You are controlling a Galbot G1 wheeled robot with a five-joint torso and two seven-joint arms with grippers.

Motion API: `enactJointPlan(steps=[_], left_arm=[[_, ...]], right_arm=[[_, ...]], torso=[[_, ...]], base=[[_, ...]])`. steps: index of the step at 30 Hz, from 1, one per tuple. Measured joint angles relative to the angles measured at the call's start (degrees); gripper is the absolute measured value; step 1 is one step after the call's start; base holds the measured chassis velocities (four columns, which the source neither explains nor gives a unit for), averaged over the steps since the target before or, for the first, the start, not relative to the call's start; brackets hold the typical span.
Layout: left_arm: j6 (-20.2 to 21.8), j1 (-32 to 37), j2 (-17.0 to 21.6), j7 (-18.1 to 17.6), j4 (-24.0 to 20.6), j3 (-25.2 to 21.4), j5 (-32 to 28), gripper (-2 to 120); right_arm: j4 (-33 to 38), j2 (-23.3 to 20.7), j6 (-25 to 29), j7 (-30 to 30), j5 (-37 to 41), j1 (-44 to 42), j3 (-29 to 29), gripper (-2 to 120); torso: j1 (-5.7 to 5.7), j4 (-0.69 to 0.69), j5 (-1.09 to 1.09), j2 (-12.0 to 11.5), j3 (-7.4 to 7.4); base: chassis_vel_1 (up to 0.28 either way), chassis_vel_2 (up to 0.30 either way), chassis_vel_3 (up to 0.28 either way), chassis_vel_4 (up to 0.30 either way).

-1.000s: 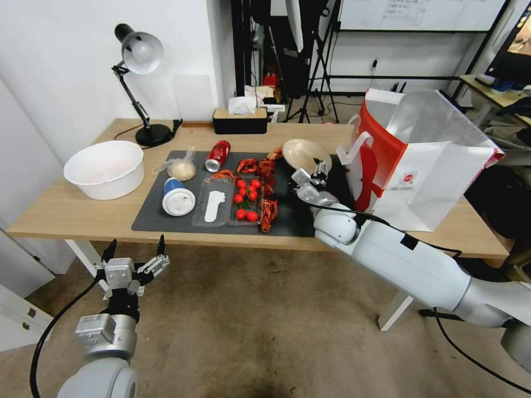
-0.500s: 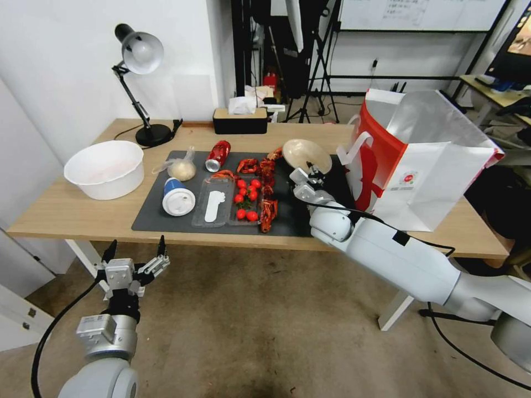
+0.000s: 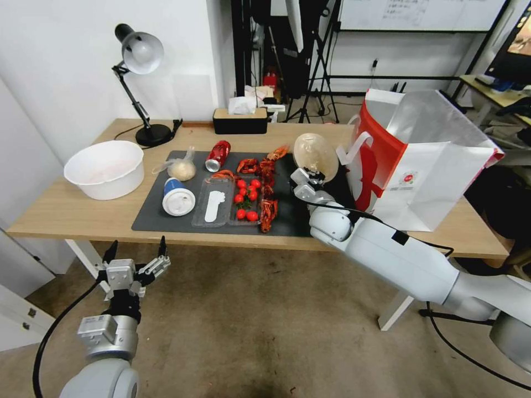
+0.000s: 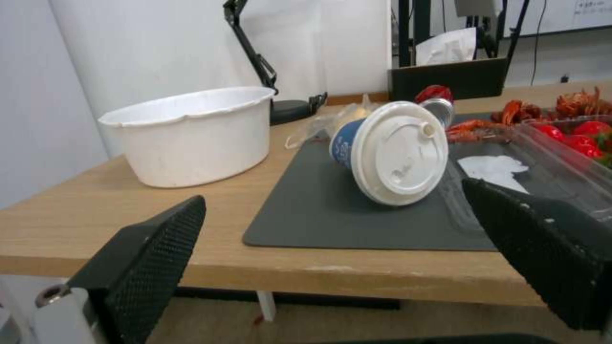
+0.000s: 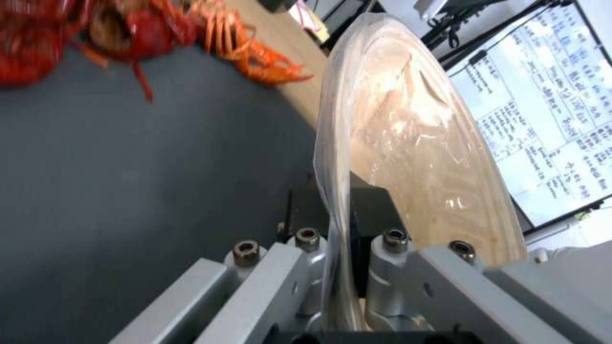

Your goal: Pick up the trash from the table and place it into the takeout bag.

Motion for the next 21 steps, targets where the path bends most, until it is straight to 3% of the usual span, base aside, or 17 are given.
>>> enactJointPlan(steps=[8, 21], left_arm=[[-0.1, 0.0, 0.0, 0.0, 0.1, 0.1, 0.1, 100], [0.0, 0.1, -0.4, 0.0, 0.1, 0.7, 1.5, 100]], right_arm=[[4.2, 0.2, 2.7, 0.9, 2.5, 0.1, 2.2, 0], [23.9, -5.0, 1.0, 2.6, 9.5, 2.1, 11.9, 0]], torso=[[0.0, 0.0, 0.0, 0.0, 0.0], [0.0, 0.01, 0.01, 0.0, -0.01]], base=[[0.0, 0.0, 0.0, 0.0], [0.0, 0.0, 0.0, 0.0]])
